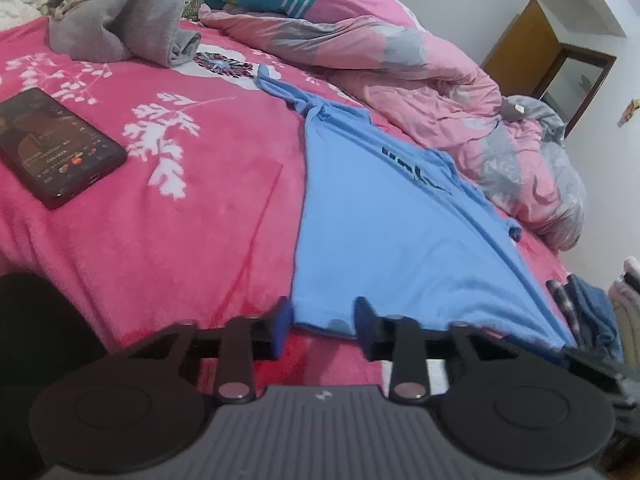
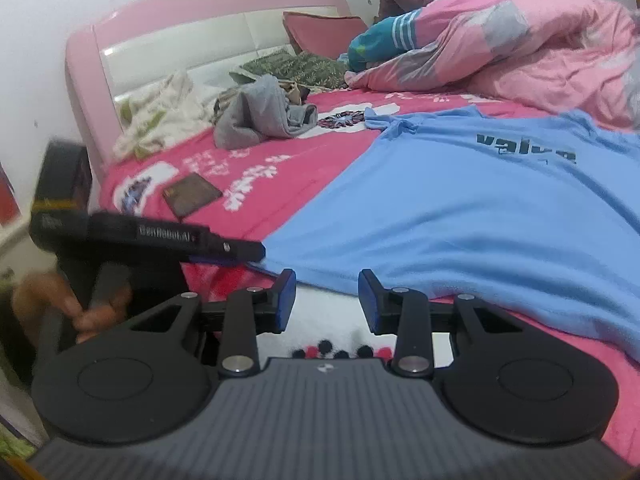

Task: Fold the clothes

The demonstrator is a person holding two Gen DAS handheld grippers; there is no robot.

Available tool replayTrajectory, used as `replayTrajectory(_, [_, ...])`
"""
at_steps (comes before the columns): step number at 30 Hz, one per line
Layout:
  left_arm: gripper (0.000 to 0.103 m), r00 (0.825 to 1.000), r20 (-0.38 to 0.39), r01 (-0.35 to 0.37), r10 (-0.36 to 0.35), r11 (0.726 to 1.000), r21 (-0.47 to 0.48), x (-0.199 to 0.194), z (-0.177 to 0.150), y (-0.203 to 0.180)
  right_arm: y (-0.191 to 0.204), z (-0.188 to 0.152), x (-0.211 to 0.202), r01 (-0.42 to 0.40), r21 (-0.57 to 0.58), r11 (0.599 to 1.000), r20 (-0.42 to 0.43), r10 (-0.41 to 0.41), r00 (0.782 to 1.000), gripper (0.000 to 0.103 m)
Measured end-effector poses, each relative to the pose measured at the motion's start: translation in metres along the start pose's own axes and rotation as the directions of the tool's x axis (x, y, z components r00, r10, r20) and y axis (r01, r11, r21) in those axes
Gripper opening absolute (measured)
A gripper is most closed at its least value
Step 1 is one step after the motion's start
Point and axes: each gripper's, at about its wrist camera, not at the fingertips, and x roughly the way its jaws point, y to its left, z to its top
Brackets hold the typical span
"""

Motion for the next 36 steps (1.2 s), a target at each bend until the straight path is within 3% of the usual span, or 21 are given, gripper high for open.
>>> replayTrajectory(2, [0.010, 1.000, 0.001, 0.019, -0.019, 1.000, -0.024, 0.001, 0.002, 0.004, 0.007, -0.004, 0.004, 0.013, -0.035, 0.999, -0.013, -0.013, 1.000, 0.034])
replayTrajectory(8, [0.004, 0.991, 0.008, 0.130, -0.130, 0.982, -0.138, -0.002, 0.012, 0.018, 0.037, -0.014, 0.031, 0.056, -0.197, 0.979, -0.018, -0.061, 0.998, 0.034])
replayTrajectory(14, [0.003, 0.983, 0.016, 0.182, -0.183, 0.961, -0.207, -0.003, 0.018, 0.029, 0.074, -0.019, 0.059, 0.098, -0.440, 0.892, 0.016, -0.102, 0.995, 0.035])
replayTrajectory(16, [0.003, 0.981, 0.021, 0.193, -0.193, 0.955, -0.227, -0.004, 0.019, 0.032, 0.084, -0.021, 0.066, 0.117, -0.505, 0.855, 0.033, -0.116, 0.993, 0.045])
replayTrajectory(18, [0.003, 0.979, 0.027, 0.203, -0.203, 0.948, -0.246, -0.004, 0.020, 0.036, 0.091, -0.023, 0.072, 0.142, -0.550, 0.823, 0.053, -0.136, 0.989, 0.045])
replayTrajectory(21, [0.003, 0.975, 0.036, 0.219, -0.217, 0.936, -0.275, -0.005, 0.021, 0.041, 0.096, -0.023, 0.077, 0.177, -0.580, 0.795, 0.080, -0.161, 0.984, 0.042])
replayTrajectory(22, [0.004, 0.974, 0.039, 0.224, -0.222, 0.932, -0.284, -0.006, 0.021, 0.042, 0.096, -0.022, 0.077, 0.181, -0.581, 0.794, 0.084, -0.163, 0.983, 0.034])
replayTrajectory(23, [0.009, 0.973, 0.042, 0.229, -0.227, 0.928, -0.294, -0.006, 0.022, 0.044, 0.097, -0.021, 0.078, 0.184, -0.580, 0.794, 0.085, -0.165, 0.983, 0.025])
replayTrajectory(24, [0.014, 0.972, 0.045, 0.234, -0.231, 0.924, -0.303, -0.006, 0.022, 0.046, 0.097, -0.020, 0.079, 0.189, -0.576, 0.796, 0.083, -0.173, 0.981, 0.005])
replayTrajectory(25, [0.025, 0.968, 0.043, 0.249, -0.248, 0.913, -0.324, -0.005, 0.022, 0.049, 0.096, -0.018, 0.080, 0.194, -0.568, 0.800, 0.083, -0.179, 0.980, 0.003])
replayTrajectory(26, [0.035, 0.960, 0.035, 0.272, -0.278, 0.894, -0.355, -0.002, 0.022, 0.053, 0.095, -0.017, 0.080, 0.195, -0.559, 0.806, 0.083, -0.180, 0.980, 0.003])
replayTrajectory(30, [0.045, 0.937, 0.010, 0.315, -0.350, 0.831, -0.459, 0.013, 0.022, 0.065, 0.093, -0.014, 0.079, 0.199, -0.530, 0.825, 0.095, -0.175, 0.980, 0.002])
replayTrajectory(33, [0.051, 0.939, -0.008, 0.297, -0.345, 0.819, -0.492, 0.022, 0.023, 0.069, 0.091, -0.012, 0.078, 0.196, -0.507, 0.839, 0.099, -0.169, 0.981, 0.002])
replayTrajectory(36, [0.056, 0.927, -0.033, 0.306, -0.373, 0.805, -0.508, 0.032, 0.024, 0.070, 0.089, -0.009, 0.076, 0.196, -0.488, 0.851, 0.108, -0.164, 0.981, 0.002])
